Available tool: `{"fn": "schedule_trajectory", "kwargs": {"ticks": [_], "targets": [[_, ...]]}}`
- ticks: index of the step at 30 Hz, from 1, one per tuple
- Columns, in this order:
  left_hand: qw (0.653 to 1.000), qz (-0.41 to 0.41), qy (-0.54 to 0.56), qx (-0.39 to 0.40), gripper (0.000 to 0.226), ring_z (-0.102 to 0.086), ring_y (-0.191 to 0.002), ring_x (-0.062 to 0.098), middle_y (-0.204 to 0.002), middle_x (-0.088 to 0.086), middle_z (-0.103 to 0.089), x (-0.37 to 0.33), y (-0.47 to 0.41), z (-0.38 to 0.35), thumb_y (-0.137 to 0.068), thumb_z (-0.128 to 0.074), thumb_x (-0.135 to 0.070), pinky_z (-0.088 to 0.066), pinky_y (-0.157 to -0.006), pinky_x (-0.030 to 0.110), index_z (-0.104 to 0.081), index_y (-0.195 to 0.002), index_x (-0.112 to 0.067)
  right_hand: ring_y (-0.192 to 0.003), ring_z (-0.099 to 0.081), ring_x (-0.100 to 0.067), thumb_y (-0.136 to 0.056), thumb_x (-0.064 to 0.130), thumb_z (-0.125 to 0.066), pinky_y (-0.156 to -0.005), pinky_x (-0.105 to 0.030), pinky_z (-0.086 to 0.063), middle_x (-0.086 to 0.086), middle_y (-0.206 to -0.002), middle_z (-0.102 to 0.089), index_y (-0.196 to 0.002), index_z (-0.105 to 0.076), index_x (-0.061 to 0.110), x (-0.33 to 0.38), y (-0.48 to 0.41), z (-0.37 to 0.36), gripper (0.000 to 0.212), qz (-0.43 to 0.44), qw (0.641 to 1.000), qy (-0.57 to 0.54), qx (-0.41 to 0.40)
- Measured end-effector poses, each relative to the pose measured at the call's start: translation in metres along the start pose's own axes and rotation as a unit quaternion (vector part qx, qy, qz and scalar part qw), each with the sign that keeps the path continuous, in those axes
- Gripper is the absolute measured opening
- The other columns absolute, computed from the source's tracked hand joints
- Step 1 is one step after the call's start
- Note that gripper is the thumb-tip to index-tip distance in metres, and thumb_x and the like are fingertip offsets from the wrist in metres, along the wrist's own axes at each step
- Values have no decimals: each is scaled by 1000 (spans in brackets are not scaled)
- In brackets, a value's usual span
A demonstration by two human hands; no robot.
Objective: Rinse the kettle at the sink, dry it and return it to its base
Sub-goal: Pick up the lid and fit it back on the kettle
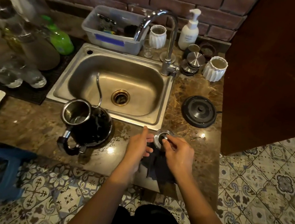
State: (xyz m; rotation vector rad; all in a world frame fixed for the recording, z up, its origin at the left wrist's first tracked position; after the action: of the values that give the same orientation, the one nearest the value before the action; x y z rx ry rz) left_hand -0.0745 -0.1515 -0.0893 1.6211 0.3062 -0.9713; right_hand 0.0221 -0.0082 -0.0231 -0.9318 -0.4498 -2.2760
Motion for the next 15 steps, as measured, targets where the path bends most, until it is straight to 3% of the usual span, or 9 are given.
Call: {"fn": "schedule_trajectory", "kwargs": {"ticks": [4, 7, 10, 15], "targets": [[999, -16, 32, 14, 53, -61, -55, 13, -105, 9, -76, -8, 12, 34, -103, -44, -53, -44, -51, 24, -74, -108, -8, -89, -69, -18, -93, 23, -73, -78, -23, -46, -5, -100, -77, -116, -79, 17, 30, 15, -11, 24, 13, 1000, 1, -13], [999, -28, 36, 20, 50, -61, -59, 13, -102, 5, -77, -13, 22, 63, -103, -45, -52, -44, -50, 23, -74, -105, -12, -85, -62, -8, -92, 23, -74, -73, -4, -39, -4, -98, -76, -115, -79, 16, 55, 32, -18, 24, 30, 999, 0, -30], [998, -49, 38, 33, 48, -62, -62, 13, -101, 3, -78, -19, 35, 88, -103, -45, -52, -45, -53, 23, -74, -104, -15, -83, -61, -5, -92, 23, -75, -74, 4, -35, -1, -96, -76, -114, -79, 15, 78, 50, -24, 24, 46, 998, 4, -42], [995, -85, 28, 45, 44, -64, -61, 9, -88, -6, -80, -28, 57, 129, -103, -44, -52, -48, -53, 20, -76, -99, -22, -84, -65, -9, -90, 21, -77, -74, -5, -39, -2, -95, -77, -110, -80, 16, 119, 83, -31, 21, 75, 994, 1, -77]]}}
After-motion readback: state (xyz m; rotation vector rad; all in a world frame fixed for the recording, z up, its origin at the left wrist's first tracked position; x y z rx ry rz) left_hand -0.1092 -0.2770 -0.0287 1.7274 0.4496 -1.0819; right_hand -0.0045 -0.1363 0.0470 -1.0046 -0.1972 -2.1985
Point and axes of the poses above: each hand's wrist, its own y-axis away from the middle knuckle, its own z-axis out of the back of the hand, x = y × z, the point moved 10 cm from there along -y, towards the middle knuckle
